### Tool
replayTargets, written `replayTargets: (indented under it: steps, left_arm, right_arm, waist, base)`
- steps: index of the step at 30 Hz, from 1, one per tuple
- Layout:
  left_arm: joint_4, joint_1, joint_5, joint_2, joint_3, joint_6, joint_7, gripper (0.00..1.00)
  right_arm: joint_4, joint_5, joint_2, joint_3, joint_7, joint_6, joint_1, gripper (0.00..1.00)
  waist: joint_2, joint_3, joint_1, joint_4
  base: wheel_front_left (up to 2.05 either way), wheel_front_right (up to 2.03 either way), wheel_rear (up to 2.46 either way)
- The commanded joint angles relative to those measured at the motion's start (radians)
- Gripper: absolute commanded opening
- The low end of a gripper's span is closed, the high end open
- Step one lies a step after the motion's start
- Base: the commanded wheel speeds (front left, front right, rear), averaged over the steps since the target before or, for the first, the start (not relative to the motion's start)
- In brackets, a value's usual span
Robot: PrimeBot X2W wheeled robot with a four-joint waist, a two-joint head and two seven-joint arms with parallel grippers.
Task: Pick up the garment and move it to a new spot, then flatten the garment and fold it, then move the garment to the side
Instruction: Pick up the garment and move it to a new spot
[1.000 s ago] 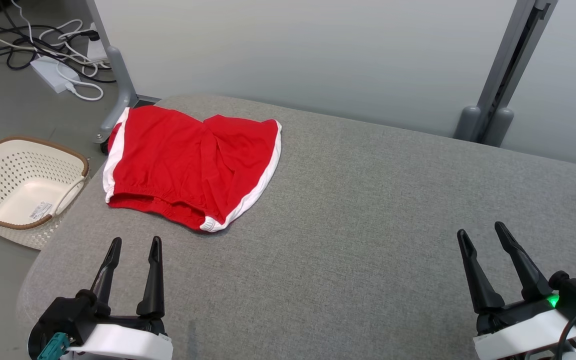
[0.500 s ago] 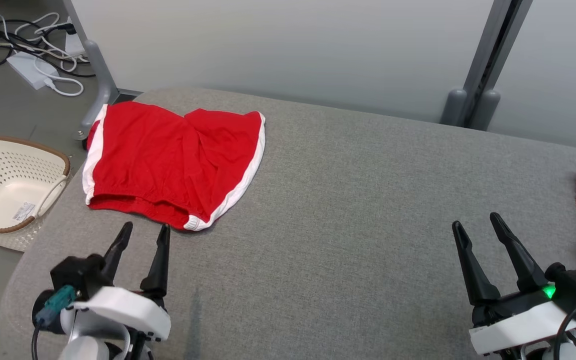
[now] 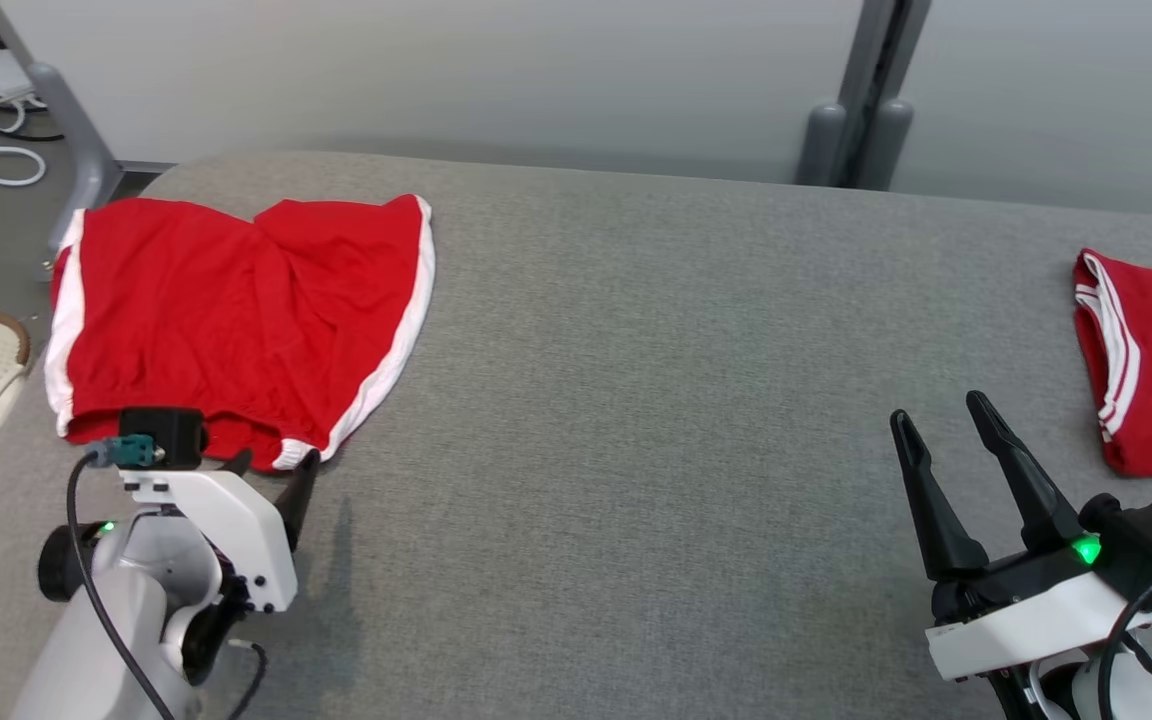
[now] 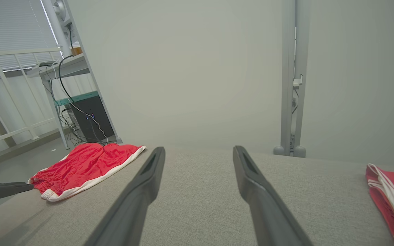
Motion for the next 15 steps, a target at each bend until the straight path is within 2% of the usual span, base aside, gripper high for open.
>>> replayTargets:
  steps: [1,10,15]
  left_arm:
    - [0.014,-0.022,-0.002,0.016,-0.001,-0.005,0.0,1.0]
    - [0.203,-0.137,-0.052,0.066,-0.069,-0.004,0.013,1.0]
    - [0.289,-0.184,-0.126,0.087,-0.135,-0.004,0.096,1.0]
  right_arm:
    - [0.003,0.005,-0.003,0.001,-0.001,0.0,-0.009,1.0]
    - [-0.003,0.007,-0.018,0.016,-0.001,0.0,-0.05,1.0]
    - [-0.003,0.005,-0.022,0.022,-0.001,0.0,-0.066,1.0]
  waist:
    - [0.0,0.01,0.0,-0.019]
    - [0.0,0.067,0.0,-0.079]
    - [0.0,0.09,0.0,-0.106]
  base:
    - [0.0,0.0,0.0]
    - [0.0,0.0,0.0]
    - [0.0,0.0,0.0]
